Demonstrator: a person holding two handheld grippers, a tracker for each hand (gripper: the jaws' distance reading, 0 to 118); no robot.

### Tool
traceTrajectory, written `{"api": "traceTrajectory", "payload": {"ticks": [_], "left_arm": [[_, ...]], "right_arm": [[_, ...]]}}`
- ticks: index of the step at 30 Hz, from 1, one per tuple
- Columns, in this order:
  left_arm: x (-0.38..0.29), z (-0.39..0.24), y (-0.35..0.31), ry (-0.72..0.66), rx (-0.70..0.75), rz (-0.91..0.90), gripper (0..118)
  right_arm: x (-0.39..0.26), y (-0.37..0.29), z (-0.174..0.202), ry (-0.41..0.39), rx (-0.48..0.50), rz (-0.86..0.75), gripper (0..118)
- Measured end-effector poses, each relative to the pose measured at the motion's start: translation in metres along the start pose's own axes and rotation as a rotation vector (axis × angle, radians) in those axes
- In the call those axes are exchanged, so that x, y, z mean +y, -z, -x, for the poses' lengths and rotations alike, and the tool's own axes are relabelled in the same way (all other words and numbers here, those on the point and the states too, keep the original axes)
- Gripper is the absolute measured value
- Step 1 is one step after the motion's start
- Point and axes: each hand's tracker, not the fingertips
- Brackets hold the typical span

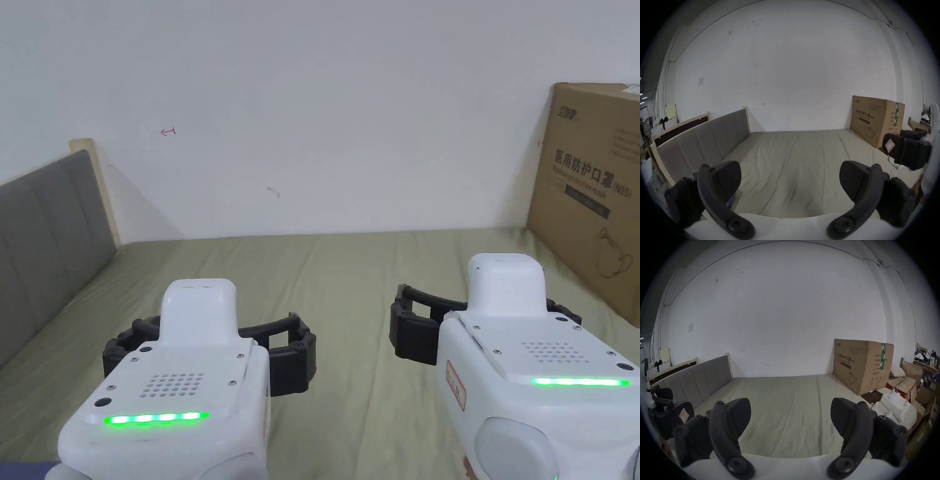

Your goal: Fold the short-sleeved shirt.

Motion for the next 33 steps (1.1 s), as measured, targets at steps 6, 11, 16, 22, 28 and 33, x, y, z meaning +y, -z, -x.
{"api": "traceTrajectory", "payload": {"ticks": [6,11,16,22,28,33], "left_arm": [[-0.002,-0.006,0.000,0.033,0.043,-0.029,118],[0.000,-0.005,0.002,0.020,-0.005,-0.021,118],[-0.003,-0.008,0.004,0.035,-0.006,-0.022,118],[0.001,0.001,0.007,-0.036,-0.059,-0.010,118],[0.002,0.007,0.007,-0.050,-0.051,0.010,118],[-0.003,0.001,0.002,0.016,0.023,-0.061,118]], "right_arm": [[-0.004,0.001,-0.003,0.001,0.001,0.006,103],[-0.006,0.001,-0.004,-0.009,-0.007,0.007,103],[-0.008,0.004,-0.006,-0.001,0.003,0.018,103],[-0.010,0.004,-0.005,-0.013,0.003,0.023,103],[-0.010,0.005,-0.006,-0.005,0.002,0.022,103],[-0.011,0.006,-0.006,-0.018,-0.005,0.023,103]]}}
